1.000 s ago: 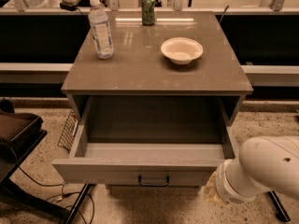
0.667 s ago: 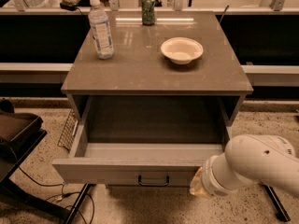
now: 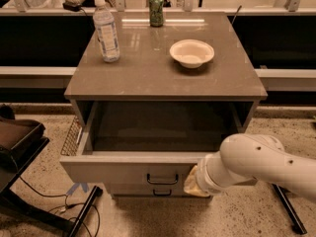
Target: Close top drawer
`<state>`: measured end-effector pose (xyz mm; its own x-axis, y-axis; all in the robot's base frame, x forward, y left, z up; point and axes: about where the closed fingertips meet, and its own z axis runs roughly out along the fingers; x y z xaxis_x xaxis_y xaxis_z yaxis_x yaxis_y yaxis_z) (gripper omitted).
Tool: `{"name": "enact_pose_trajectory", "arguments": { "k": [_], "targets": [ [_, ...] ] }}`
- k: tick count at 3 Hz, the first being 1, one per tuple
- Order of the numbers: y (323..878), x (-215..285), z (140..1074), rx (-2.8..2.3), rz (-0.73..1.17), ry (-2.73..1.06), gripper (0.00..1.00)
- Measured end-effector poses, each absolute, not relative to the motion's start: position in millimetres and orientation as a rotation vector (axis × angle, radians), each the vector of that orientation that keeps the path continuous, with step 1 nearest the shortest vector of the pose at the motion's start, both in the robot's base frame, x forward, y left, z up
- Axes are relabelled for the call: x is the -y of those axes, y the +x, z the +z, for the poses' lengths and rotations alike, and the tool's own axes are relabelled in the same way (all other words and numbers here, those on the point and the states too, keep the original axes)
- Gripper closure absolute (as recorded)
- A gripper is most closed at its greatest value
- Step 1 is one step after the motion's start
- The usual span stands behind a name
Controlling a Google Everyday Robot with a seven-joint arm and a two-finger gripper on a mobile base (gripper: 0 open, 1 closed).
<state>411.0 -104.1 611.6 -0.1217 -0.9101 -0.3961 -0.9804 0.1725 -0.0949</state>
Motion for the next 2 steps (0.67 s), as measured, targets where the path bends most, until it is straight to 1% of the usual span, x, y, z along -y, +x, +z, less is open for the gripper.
{"name": "enact_pose_trajectory", "arguments": {
  "k": [2],
  "targets": [
    [454, 69, 613, -1.994, 0.284, -1.81, 1.0]
  ]
}}
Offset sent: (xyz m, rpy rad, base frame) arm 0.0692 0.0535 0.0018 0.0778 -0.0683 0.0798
